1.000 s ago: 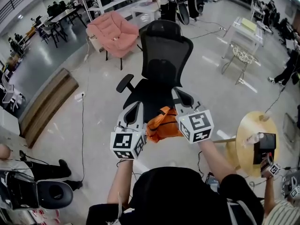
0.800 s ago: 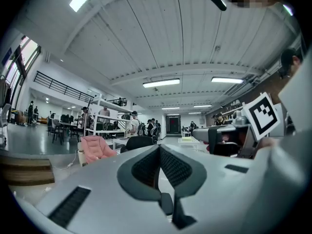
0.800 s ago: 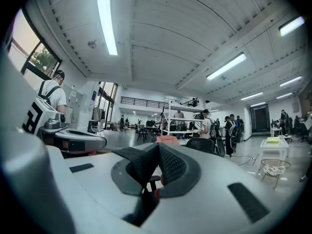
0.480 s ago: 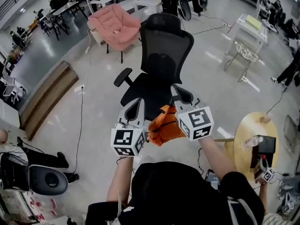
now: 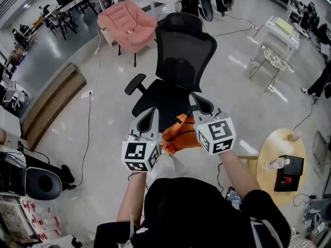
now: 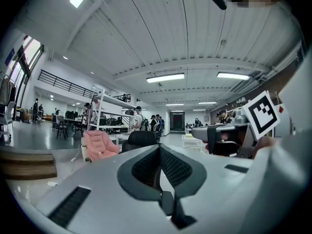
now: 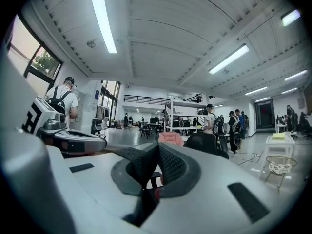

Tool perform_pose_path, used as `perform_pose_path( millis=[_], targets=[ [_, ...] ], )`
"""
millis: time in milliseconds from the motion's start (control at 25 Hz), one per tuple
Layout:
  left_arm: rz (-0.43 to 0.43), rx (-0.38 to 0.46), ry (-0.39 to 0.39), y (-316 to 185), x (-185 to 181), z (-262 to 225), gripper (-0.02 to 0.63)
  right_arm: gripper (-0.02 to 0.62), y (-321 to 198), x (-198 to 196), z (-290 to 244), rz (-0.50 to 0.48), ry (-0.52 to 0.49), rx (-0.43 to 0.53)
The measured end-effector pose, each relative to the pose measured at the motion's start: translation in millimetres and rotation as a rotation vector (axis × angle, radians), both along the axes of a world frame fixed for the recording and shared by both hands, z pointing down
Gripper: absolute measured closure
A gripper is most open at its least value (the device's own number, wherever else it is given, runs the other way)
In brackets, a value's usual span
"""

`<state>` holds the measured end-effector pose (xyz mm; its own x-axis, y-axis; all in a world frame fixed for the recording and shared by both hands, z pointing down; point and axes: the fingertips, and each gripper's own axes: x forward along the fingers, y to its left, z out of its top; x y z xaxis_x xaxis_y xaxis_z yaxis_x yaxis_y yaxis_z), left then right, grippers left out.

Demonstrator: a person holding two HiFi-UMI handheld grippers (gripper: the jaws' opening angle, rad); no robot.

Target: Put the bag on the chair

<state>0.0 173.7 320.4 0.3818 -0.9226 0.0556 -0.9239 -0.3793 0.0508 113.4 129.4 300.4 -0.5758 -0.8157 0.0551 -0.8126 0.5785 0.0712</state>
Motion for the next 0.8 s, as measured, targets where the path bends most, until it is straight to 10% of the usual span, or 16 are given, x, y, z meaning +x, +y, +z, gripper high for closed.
perform_pose_path(
  millis=[800],
  targets=[
    [0.013,-0.030,0.017,-132.2,-38.7,12.2,0.595,0.595,-128.2,-43.7,17.9,0.000,0.024,-0.047]
  ],
)
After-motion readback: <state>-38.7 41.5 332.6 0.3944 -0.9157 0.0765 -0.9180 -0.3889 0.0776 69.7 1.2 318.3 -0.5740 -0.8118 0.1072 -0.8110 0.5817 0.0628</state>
